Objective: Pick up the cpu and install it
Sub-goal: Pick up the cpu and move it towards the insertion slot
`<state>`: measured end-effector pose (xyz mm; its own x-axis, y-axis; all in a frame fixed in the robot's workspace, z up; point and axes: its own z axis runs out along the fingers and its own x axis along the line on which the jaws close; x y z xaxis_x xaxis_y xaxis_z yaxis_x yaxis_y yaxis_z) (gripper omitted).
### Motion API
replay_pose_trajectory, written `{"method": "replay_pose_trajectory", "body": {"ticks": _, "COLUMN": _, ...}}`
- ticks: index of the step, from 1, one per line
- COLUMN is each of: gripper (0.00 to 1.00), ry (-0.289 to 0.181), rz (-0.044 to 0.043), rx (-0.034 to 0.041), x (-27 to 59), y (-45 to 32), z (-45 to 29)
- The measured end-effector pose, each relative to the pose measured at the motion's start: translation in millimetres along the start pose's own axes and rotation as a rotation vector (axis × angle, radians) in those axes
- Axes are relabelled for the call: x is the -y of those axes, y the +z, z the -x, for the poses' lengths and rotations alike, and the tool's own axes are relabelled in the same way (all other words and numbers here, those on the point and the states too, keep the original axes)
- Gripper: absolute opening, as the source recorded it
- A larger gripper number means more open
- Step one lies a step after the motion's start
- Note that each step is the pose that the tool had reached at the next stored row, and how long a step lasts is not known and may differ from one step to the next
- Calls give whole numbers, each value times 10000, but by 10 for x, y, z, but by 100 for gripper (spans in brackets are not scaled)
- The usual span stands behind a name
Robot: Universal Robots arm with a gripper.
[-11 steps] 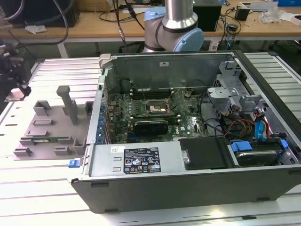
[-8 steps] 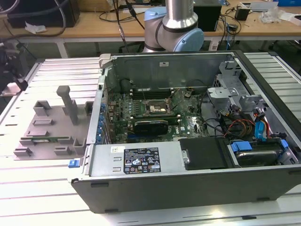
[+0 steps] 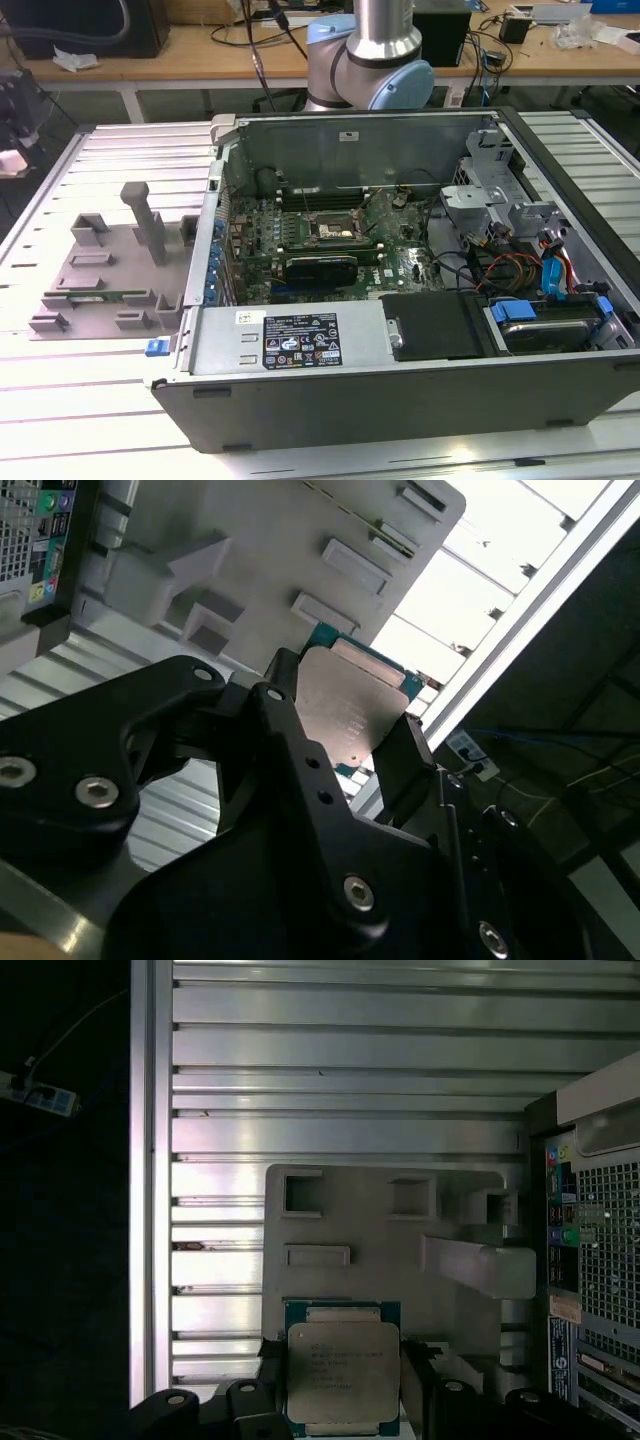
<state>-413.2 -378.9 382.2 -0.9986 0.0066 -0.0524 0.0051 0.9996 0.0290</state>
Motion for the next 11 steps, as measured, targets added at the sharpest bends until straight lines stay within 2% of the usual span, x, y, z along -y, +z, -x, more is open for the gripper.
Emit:
{"method": "replay_pose_trajectory", "body": {"ticks": 4, "gripper": 55, "ry": 0, "rz": 2, "rx": 3, "x": -6, "y": -146, "z": 8}}
{"method": "replay_pose_trajectory", "body": {"ticks": 6, "gripper": 55, "ry": 0, "rz": 2, "rx": 6, "x": -12, "y": -294, "z": 16}}
{"method": "replay_pose_trajectory", "body": {"ticks": 7, "gripper": 55, "ry": -1, "rz": 2, "rx": 7, "x": -13, "y": -340, "z": 18}}
{"method": "replay_pose_trajectory", "body": {"ticks": 11, "gripper": 55, "ry": 0, "rz": 2, "rx": 10, "x": -17, "y": -425, "z": 22}}
